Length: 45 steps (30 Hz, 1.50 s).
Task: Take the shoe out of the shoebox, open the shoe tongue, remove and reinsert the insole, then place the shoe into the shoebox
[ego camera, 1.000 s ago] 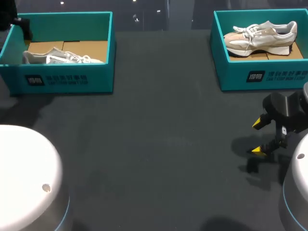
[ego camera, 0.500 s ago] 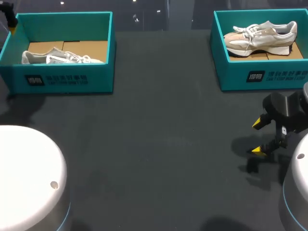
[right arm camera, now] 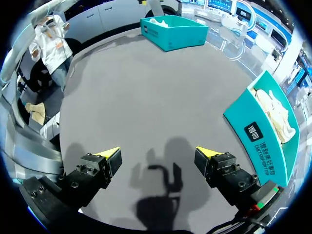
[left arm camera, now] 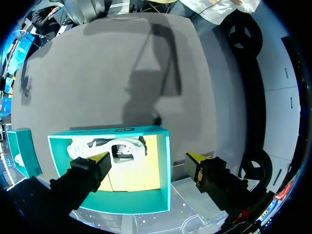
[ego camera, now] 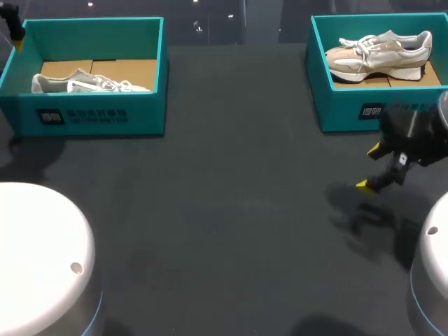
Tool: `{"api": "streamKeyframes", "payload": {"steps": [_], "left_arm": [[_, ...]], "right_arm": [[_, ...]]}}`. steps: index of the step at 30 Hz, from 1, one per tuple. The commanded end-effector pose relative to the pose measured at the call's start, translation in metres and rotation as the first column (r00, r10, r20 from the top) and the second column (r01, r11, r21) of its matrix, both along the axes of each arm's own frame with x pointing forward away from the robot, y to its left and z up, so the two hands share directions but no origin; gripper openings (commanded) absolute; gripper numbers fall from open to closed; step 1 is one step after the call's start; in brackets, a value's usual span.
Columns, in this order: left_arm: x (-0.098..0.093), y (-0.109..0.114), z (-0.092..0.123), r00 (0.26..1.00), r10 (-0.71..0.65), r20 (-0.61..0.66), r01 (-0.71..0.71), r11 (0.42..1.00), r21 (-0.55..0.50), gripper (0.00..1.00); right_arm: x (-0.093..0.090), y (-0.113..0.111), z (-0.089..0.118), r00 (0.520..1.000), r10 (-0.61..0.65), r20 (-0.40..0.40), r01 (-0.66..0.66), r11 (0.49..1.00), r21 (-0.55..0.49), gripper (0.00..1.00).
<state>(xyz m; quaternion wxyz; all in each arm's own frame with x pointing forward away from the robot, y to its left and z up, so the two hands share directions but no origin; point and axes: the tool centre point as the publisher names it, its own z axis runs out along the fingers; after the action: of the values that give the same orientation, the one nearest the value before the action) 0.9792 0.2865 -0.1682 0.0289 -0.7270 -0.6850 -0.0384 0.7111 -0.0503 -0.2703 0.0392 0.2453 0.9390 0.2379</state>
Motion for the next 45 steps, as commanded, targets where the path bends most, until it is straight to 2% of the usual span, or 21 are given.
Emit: {"api": "streamKeyframes", "payload": {"steps": [1, 6, 8, 22, 24, 26, 29, 32, 33, 35, 36, 38, 39, 40, 45], "left_arm": [[-0.001, 0.0, 0.001, 1.0, -0.001, 0.0, 0.001, 1.0, 0.001, 1.0], [-0.001, 0.0, 0.001, 1.0, -0.001, 0.0, 0.001, 1.0, 0.001, 1.0], [-0.001, 0.0, 0.001, 1.0, -0.001, 0.0, 0.001, 1.0, 0.001, 1.0], [-0.001, 0.0, 0.001, 1.0, -0.001, 0.0, 0.001, 1.0, 0.001, 1.0], [-0.001, 0.0, 0.001, 1.0, -0.001, 0.0, 0.001, 1.0, 0.001, 1.0], [-0.001, 0.0, 0.001, 1.0, -0.001, 0.0, 0.001, 1.0, 0.001, 1.0], [-0.001, 0.0, 0.001, 1.0, -0.001, 0.0, 0.001, 1.0, 0.001, 1.0], [-0.001, 0.0, 0.001, 1.0, -0.001, 0.0, 0.001, 1.0, 0.001, 1.0], [-0.001, 0.0, 0.001, 1.0, -0.001, 0.0, 0.001, 1.0, 0.001, 1.0], [-0.001, 0.0, 0.001, 1.0, -0.001, 0.0, 0.001, 1.0, 0.001, 1.0], [-0.001, 0.0, 0.001, 1.0, -0.001, 0.0, 0.001, 1.0, 0.001, 1.0], [-0.001, 0.0, 0.001, 1.0, -0.001, 0.0, 0.001, 1.0, 0.001, 1.0], [-0.001, 0.0, 0.001, 1.0, -0.001, 0.0, 0.001, 1.0, 0.001, 1.0], [-0.001, 0.0, 0.001, 1.0, -0.001, 0.0, 0.001, 1.0, 0.001, 1.0], [-0.001, 0.0, 0.001, 1.0, -0.001, 0.0, 0.001, 1.0, 0.001, 1.0]], "right_arm": [[0.038, 0.018, 0.028, 0.967, -0.205, -0.148, 0.171, 0.962, -0.215, 1.0], [0.077, 0.019, 0.045, 0.927, -0.344, -0.147, 0.303, 0.921, -0.246, 1.0], [0.088, 0.017, 0.05, 0.919, -0.367, -0.145, 0.318, 0.906, -0.28, 1.0], [0.088, 0.017, 0.05, 0.919, -0.367, -0.145, 0.318, 0.906, -0.28, 1.0], [0.109, 0.011, 0.047, 0.869, -0.46, -0.183, 0.399, 0.87, -0.29, 1.0], [0.133, 0.003, 0.048, 0.82, -0.542, -0.184, 0.458, 0.814, -0.357, 1.0], [0.173, -0.012, 0.066, 0.754, -0.634, -0.171, 0.545, 0.749, -0.378, 1.0], [0.202, -0.03, 0.086, 0.73, -0.672, -0.127, 0.591, 0.714, -0.376, 1.0], [0.212, -0.036, 0.091, 0.716, -0.691, -0.097, 0.606, 0.685, -0.403, 1.0], [0.23, -0.053, 0.099, 0.698, -0.71, -0.089, 0.624, 0.665, -0.41, 1.0], [0.241, -0.063, 0.103, 0.678, -0.731, -0.078, 0.638, 0.638, -0.432, 1.0], [0.254, -0.076, 0.108, 0.656, -0.753, -0.059, 0.659, 0.609, -0.442, 1.0], [0.261, -0.083, 0.11, 0.621, -0.782, -0.058, 0.686, 0.578, -0.442, 1.0], [0.27, -0.092, 0.11, 0.56, -0.827, -0.042, 0.724, 0.513, -0.461, 1.0], [0.27, -0.092, 0.11, 0.56, -0.827, -0.042, 0.724, 0.513, -0.461, 1.0]]}}
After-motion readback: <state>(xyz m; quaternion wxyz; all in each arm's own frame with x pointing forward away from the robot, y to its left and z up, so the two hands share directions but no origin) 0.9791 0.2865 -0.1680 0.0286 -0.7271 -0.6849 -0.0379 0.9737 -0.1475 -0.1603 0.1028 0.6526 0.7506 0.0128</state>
